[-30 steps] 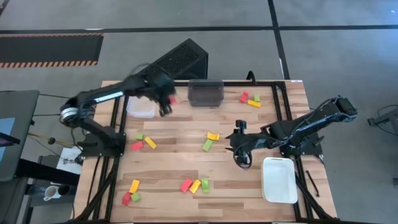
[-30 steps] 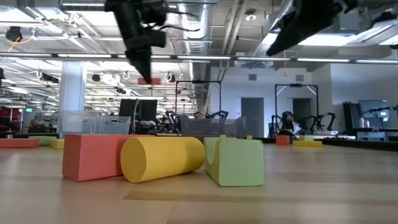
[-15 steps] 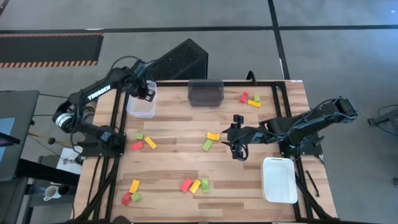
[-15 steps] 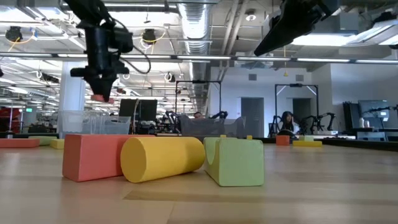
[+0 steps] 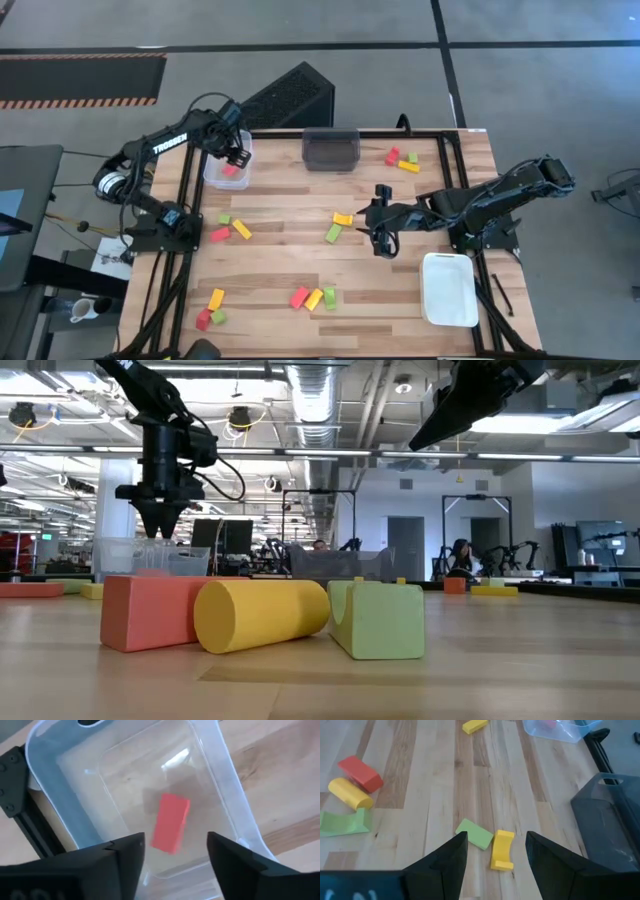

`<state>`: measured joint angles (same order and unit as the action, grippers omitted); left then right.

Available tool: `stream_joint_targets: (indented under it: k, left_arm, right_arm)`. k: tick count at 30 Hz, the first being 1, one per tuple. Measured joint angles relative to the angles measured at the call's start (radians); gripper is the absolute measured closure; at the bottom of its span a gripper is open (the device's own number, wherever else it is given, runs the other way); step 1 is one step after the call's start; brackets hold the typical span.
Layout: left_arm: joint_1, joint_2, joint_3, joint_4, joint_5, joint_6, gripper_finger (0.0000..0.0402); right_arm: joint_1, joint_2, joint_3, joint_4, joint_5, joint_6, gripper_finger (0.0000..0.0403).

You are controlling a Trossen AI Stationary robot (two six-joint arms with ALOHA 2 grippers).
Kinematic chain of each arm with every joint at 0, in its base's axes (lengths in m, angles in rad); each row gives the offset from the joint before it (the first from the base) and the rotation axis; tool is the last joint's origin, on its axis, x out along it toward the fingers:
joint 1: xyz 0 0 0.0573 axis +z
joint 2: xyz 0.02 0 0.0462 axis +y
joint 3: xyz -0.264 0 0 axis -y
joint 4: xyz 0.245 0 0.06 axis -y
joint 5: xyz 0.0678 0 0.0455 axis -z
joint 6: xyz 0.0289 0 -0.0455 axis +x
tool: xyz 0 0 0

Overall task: Sort & place blocks by color
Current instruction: Put the yellow block into the black bin

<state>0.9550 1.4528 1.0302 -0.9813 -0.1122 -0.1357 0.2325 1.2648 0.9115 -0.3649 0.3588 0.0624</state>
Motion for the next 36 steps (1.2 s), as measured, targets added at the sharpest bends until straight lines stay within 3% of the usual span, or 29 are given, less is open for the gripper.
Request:
stream_joint_targets:
  k: [6, 11, 18, 22, 30, 36]
  left_arm:
    - [-0.001, 0.000, 0.000, -0.013, 0.102, 0.035, 0.0144]
    - [-0.044, -0.013, 0.000, -0.059, 0.222, 0.037, 0.0132]
    - [-0.189, -0.102, 0.002, -0.061, 0.231, -0.006, 0.0132]
    - [-0.336, -0.168, 0.002, -0.033, 0.228, -0.043, 0.0132]
    - [-0.726, -0.245, -0.095, 0.279, 0.222, -0.047, 0.0132]
    - [-0.924, -0.224, -0.217, 0.626, 0.178, 0.013, 0.0132]
  right_arm:
    - [0.000, 0.000, 0.000, 0.000, 0.000, 0.000, 0.0178]
    - [0.000, 0.000, 0.000, 0.000, 0.000, 0.000, 0.0178]
    - [-0.021, -0.001, 0.000, -0.036, -0.022, 0.062, 0.0178]
    - [-0.068, -0.001, 0.000, -0.086, -0.023, 0.148, 0.0179]
    - [-0.130, -0.001, 0.000, -0.091, -0.042, 0.202, 0.0181]
    - [-0.127, 0.008, 0.000, -0.056, -0.044, 0.210, 0.0171]
